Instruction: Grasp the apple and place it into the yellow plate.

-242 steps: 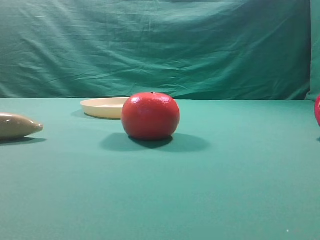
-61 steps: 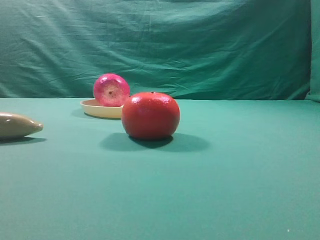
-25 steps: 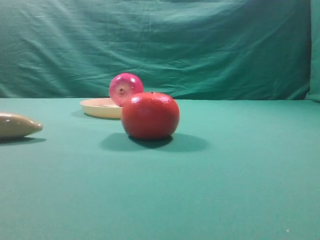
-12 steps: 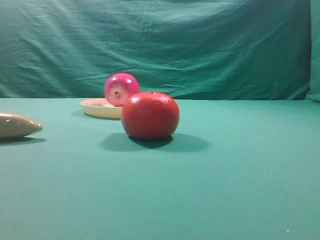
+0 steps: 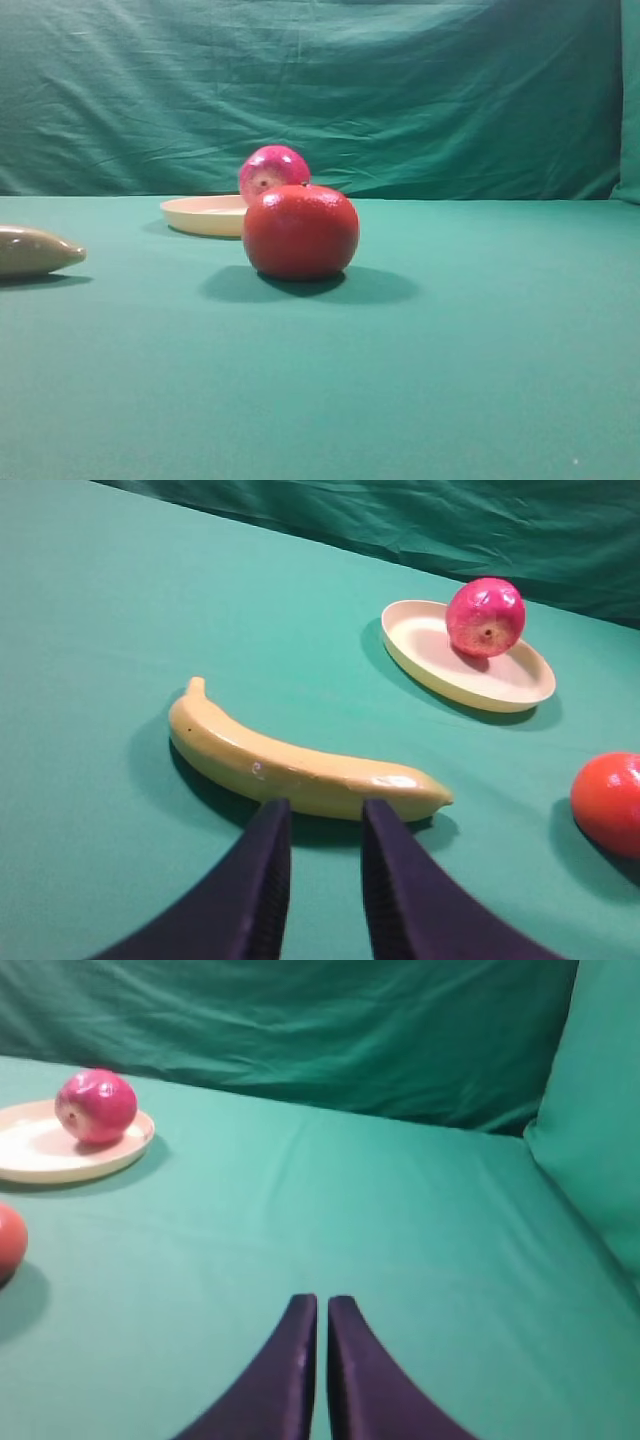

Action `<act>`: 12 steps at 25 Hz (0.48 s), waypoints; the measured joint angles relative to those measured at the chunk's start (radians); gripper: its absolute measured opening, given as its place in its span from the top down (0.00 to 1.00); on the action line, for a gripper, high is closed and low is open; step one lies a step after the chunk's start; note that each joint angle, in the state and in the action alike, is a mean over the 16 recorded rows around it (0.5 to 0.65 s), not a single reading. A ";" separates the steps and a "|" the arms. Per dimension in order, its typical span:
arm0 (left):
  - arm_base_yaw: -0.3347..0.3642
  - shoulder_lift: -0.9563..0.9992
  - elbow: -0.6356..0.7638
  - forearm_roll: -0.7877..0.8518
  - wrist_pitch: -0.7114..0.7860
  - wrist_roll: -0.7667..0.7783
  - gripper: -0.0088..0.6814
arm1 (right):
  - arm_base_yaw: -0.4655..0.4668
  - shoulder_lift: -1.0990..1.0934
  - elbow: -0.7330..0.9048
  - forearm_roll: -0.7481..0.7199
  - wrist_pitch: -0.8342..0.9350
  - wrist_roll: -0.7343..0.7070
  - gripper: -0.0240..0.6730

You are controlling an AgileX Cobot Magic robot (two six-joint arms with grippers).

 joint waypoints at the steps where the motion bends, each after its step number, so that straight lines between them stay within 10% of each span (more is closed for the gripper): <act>1: 0.000 0.000 0.000 0.000 0.000 0.000 0.76 | -0.003 -0.001 0.011 0.001 0.001 0.000 0.97; 12: 0.000 0.000 0.000 0.000 0.000 0.000 0.76 | -0.014 -0.002 0.045 0.026 0.035 0.000 0.97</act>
